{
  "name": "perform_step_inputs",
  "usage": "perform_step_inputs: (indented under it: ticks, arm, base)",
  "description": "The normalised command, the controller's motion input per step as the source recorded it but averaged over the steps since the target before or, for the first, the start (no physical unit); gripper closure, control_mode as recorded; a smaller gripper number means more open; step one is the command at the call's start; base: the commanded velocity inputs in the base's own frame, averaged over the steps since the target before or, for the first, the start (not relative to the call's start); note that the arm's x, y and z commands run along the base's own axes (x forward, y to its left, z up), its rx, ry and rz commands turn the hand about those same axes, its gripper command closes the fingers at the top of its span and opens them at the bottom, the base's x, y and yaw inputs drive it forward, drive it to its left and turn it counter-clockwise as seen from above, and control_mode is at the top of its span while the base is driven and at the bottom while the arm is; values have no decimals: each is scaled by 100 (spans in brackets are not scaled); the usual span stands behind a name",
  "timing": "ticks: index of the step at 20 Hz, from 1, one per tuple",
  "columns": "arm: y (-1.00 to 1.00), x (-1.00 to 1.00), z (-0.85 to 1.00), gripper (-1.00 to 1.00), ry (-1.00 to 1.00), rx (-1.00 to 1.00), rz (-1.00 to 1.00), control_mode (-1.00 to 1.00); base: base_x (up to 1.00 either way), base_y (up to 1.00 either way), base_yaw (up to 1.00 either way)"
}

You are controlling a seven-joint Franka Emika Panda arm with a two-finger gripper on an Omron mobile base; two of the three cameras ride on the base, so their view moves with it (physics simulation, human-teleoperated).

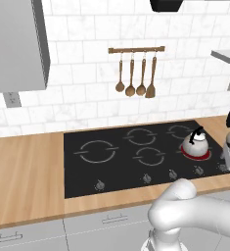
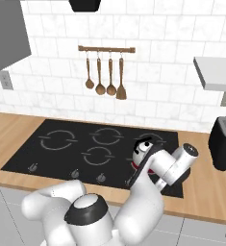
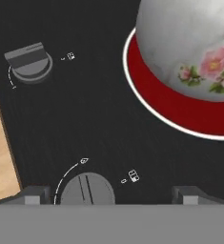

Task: Turn off the front right burner of the stove.

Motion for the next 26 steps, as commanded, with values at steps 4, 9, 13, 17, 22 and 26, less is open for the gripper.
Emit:
perform_step_inputs:
  ticks: [4, 9, 13, 17, 22, 26]
  arm:
    - [-15, -27, -34, -100, 3, -8, 6, -100]
    - [0, 10, 0, -100, 0, 0, 0, -100]
    - [13, 4, 0, -100, 3, -3, 1, -100]
    - [12, 0, 0, -100, 1, -3, 3, -100]
    - [0, 0, 0, 100, 0, 0, 0, -100]
    - [0, 0, 0, 100, 0, 0, 0, -100]
  base:
    - [0, 0, 0]
    - [0, 0, 0]
    - [0, 0, 0]
    - [0, 0, 0]
    - [0, 0, 0]
    - [0, 0, 0]
